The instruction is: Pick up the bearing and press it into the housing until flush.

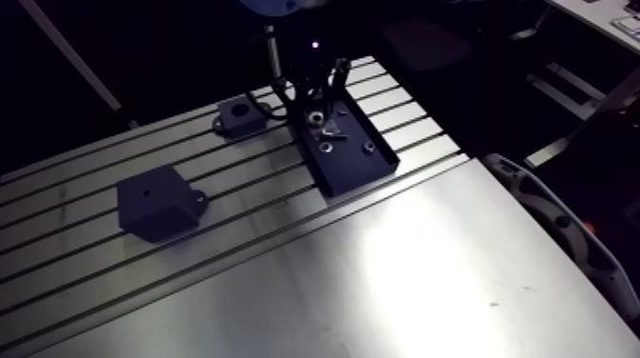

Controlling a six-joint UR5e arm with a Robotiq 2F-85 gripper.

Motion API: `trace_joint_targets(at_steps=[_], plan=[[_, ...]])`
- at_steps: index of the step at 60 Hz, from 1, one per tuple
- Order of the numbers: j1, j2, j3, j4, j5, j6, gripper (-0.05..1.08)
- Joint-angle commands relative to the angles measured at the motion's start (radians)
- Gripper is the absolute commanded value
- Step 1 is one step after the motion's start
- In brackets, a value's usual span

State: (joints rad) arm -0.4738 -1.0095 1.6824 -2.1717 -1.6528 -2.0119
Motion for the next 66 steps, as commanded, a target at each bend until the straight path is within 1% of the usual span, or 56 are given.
trace_joint_targets(at_steps=[1,66], plan=[[0.000,0.001,0.000,0.000,0.000,0.000,0.50],[0.001,0.010,-0.008,-0.001,0.000,0.000,0.54]])
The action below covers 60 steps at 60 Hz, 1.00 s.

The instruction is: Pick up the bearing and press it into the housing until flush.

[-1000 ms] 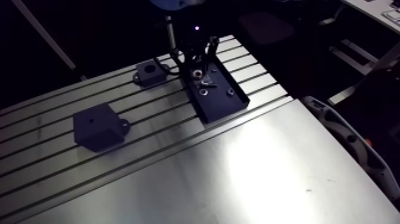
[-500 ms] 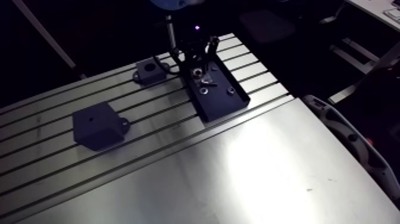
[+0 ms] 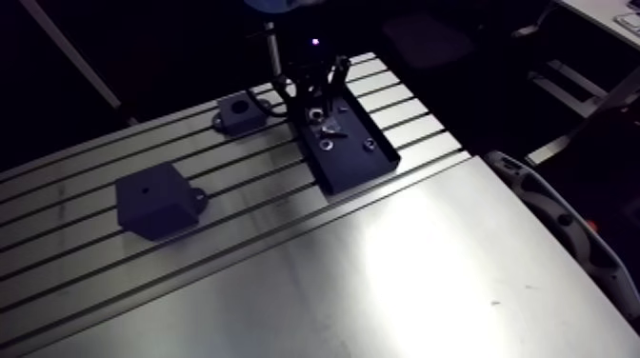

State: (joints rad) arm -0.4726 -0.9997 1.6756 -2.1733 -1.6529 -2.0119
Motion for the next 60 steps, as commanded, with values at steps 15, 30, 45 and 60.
trace_joint_targets(at_steps=[15,30,45,60], plan=[[0.000,-0.008,-0.004,0.006,0.000,0.000,0.55],[0.000,-0.027,-0.009,0.030,0.000,0.000,0.56],[0.000,-0.080,-0.015,0.104,-0.006,0.000,0.57],[0.002,-0.134,-0.021,0.144,-0.005,0.016,0.57]])
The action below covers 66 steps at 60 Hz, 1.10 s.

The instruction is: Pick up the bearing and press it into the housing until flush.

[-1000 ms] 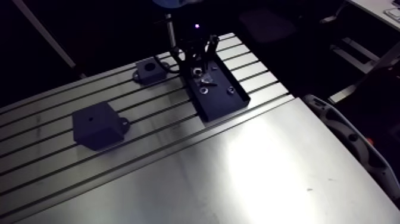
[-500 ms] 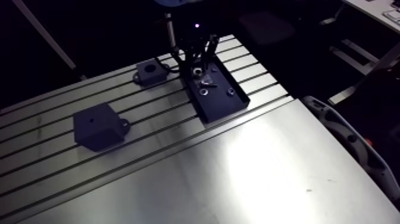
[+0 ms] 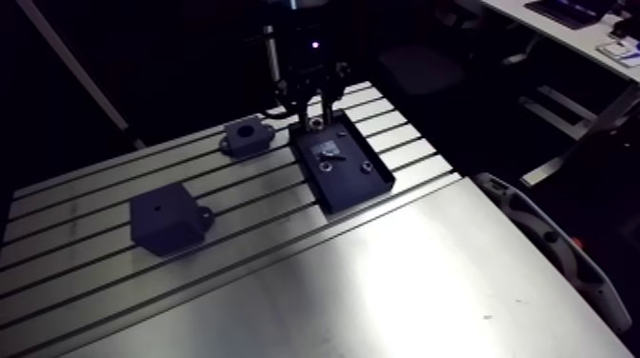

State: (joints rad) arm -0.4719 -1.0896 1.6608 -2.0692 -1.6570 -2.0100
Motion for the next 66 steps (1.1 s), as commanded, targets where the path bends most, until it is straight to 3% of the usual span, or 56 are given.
trace_joint_targets(at_steps=[1,21,30,43,47,66], plan=[[0.002,-0.050,-0.008,0.044,-0.001,0.019,0.57],[0.094,-0.046,-0.080,0.072,0.004,0.073,0.58],[0.155,0.000,-0.142,0.089,0.003,0.091,0.58],[0.163,0.065,-0.185,0.088,0.008,0.103,0.58],[0.177,0.092,-0.202,0.085,0.002,0.111,0.58],[0.207,0.142,-0.218,0.046,0.009,0.121,0.58]])
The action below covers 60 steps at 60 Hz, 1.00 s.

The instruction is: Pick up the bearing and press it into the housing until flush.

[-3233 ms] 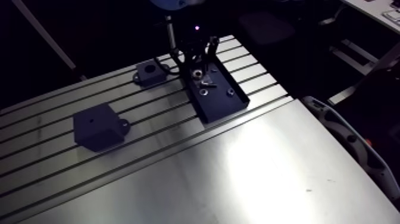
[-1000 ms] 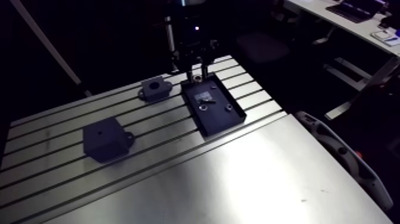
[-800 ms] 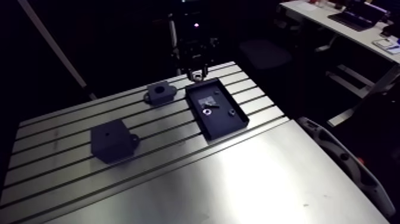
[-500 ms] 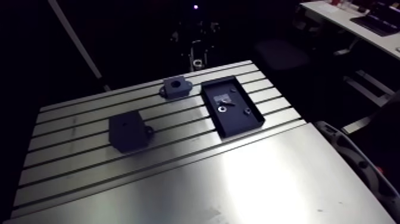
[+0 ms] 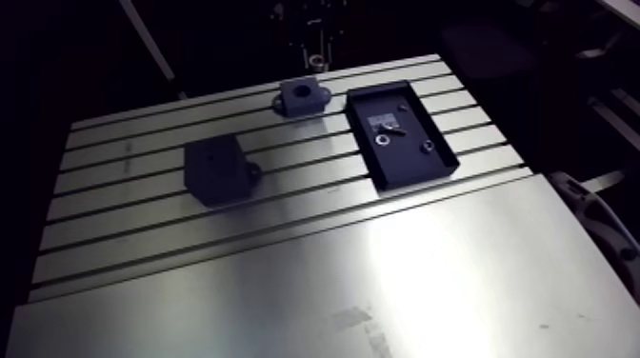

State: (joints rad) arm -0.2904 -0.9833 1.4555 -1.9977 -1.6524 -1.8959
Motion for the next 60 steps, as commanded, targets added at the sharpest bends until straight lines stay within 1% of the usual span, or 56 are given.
trace_joint_targets(at_steps=[1,9,60], plan=[[0.026,0.036,-0.013,-0.026,0.004,0.007,0.58],[0.034,0.042,-0.013,-0.043,0.007,0.007,0.58],[0.036,0.052,0.014,-0.046,0.006,0.013,0.58]])
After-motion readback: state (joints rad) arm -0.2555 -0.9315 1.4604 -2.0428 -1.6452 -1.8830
